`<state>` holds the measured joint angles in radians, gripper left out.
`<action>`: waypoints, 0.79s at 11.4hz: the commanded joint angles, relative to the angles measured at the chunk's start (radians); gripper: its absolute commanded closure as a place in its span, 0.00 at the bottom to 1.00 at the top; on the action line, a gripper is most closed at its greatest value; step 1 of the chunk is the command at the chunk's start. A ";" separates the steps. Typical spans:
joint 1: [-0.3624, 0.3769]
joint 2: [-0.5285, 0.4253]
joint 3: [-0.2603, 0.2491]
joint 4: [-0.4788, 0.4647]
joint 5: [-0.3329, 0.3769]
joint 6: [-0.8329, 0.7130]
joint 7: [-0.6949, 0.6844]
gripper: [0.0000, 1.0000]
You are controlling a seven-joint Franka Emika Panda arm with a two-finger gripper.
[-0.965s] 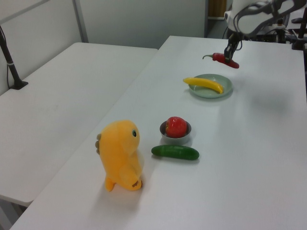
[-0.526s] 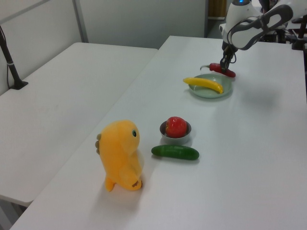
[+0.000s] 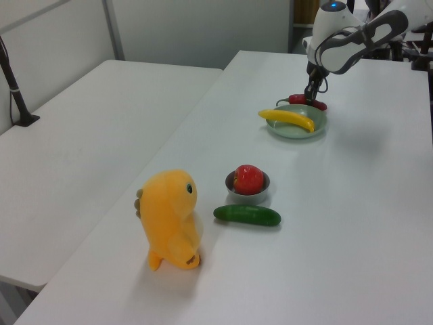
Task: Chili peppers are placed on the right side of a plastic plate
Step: 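Lower the chili pepper beside the plate rim and open the gripper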
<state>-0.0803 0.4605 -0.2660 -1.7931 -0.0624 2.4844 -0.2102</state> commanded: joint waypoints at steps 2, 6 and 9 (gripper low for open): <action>0.007 0.007 0.004 0.011 -0.008 0.007 0.000 0.00; 0.005 -0.009 0.004 0.012 -0.007 0.004 0.002 0.00; -0.001 -0.090 0.007 0.011 -0.005 -0.016 -0.003 0.00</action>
<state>-0.0786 0.4507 -0.2620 -1.7693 -0.0624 2.4844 -0.2102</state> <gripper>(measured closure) 0.000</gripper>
